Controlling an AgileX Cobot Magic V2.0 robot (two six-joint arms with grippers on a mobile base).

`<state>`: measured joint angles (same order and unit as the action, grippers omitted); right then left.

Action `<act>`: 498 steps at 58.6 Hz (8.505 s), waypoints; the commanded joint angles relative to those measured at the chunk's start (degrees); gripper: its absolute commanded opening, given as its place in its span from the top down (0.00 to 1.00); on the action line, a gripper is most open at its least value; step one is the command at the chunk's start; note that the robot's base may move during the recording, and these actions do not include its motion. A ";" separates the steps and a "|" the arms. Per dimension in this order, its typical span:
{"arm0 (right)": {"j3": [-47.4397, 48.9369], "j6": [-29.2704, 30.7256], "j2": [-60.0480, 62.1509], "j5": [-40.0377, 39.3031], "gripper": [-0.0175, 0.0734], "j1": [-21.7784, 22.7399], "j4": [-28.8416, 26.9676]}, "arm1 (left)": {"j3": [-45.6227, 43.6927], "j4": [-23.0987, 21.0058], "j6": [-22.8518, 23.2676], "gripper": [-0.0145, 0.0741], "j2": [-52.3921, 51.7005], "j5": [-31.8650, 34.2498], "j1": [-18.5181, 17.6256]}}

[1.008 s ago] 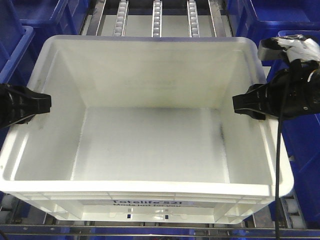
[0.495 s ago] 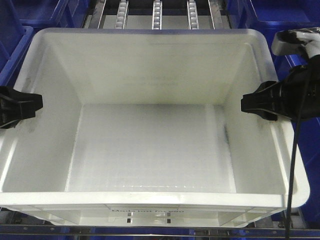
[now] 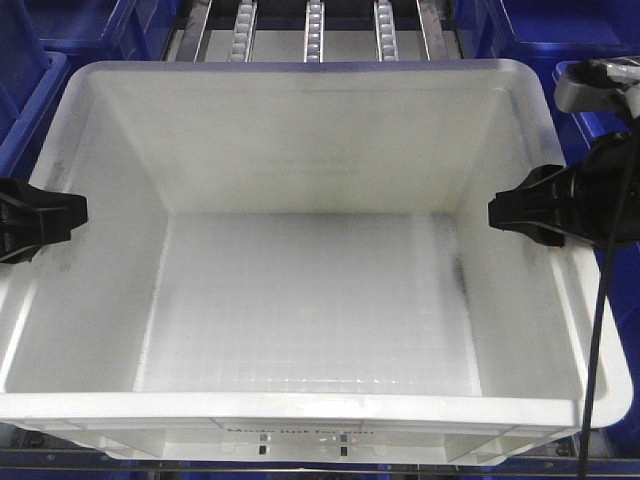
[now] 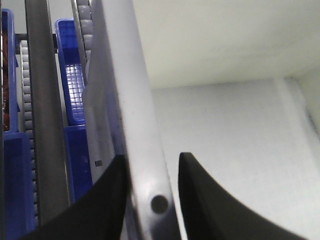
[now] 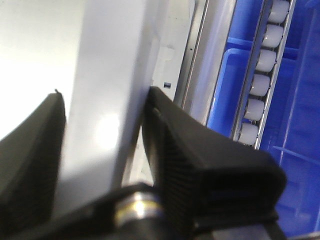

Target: Move bin from left to right shelf

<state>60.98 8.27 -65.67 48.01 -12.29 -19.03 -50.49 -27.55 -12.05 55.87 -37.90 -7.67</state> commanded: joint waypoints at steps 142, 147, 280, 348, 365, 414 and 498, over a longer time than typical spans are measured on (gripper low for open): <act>2.46 2.83 2.00 -5.14 0.81 -0.25 -5.35 | -2.16 -5.77 -2.31 0.84 -3.74 7.02 -0.44; 2.46 2.83 2.00 -5.14 0.81 -0.25 -5.35 | -2.16 -5.77 -2.31 0.84 -3.74 7.02 -0.44; 2.46 2.83 2.00 -4.71 0.81 -0.25 -5.35 | -2.16 -5.77 -2.31 0.84 -3.74 6.40 -0.44; 2.46 2.83 2.00 -4.71 0.81 -0.25 -5.35 | -2.16 -5.77 -2.31 0.84 -3.74 6.40 -0.44; 2.46 2.83 2.00 -4.71 0.81 -0.25 -5.35 | -2.16 -5.77 -2.31 0.84 -3.74 6.40 -0.44; 2.46 2.83 2.00 -4.72 0.81 -0.25 -5.41 | -2.16 -5.77 -2.31 0.84 -3.74 6.40 -0.44; 2.46 2.83 2.00 -4.72 0.81 -0.25 -5.41 | -2.16 -5.77 -2.31 0.84 -3.74 6.40 -0.44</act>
<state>60.98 8.76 -65.39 47.80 -12.29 -19.67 -50.31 -28.47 -12.35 53.69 -36.85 -7.54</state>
